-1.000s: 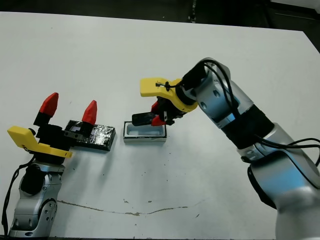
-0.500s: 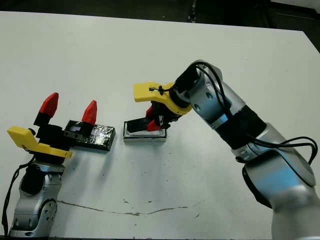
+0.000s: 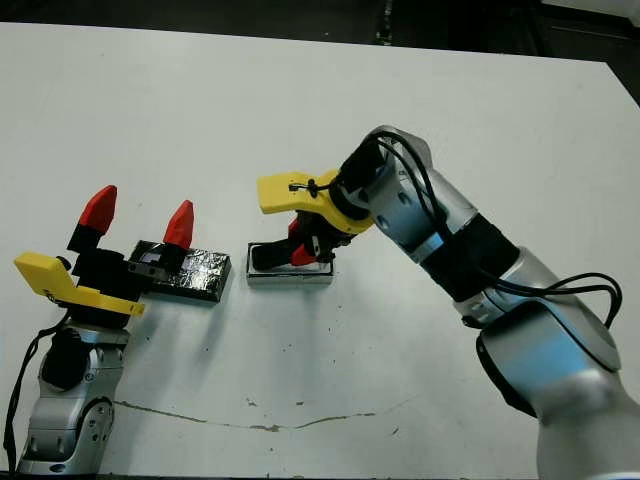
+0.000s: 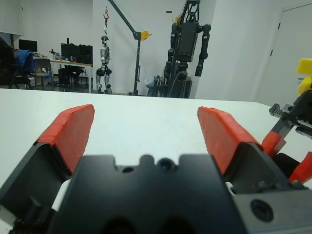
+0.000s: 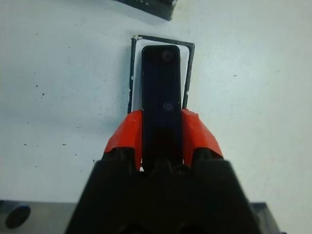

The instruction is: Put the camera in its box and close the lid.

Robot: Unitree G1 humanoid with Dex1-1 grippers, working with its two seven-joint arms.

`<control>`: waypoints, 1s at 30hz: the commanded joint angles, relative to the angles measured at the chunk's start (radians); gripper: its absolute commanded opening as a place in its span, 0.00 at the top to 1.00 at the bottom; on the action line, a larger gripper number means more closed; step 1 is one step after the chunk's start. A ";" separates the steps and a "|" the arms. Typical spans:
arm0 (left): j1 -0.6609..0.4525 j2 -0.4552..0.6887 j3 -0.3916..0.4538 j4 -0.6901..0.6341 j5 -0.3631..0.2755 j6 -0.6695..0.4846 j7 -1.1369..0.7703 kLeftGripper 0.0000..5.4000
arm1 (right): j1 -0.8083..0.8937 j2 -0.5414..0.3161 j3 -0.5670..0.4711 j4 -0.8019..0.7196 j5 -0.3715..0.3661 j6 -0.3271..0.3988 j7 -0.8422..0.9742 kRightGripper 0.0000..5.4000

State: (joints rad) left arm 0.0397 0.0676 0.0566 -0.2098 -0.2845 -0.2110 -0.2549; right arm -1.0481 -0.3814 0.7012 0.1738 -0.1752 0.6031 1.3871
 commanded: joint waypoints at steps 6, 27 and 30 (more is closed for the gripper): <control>0.012 0.001 -0.002 0.003 0.013 -0.004 0.001 0.00 | 0.004 -0.016 -0.011 0.021 -0.001 -0.013 -0.001 0.69; 0.016 -0.006 0.000 0.006 0.012 -0.012 0.000 0.00 | 0.024 -0.007 0.052 -0.040 -0.044 0.038 -0.004 0.69; 0.016 -0.005 0.001 0.007 0.007 -0.011 -0.004 0.00 | 0.026 0.002 0.058 -0.036 -0.045 0.064 -0.005 0.69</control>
State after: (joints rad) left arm 0.0402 0.0662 0.0554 -0.2097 -0.2713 -0.2169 -0.2544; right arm -1.0431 -0.3844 0.7422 0.1401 -0.2191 0.6463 1.3817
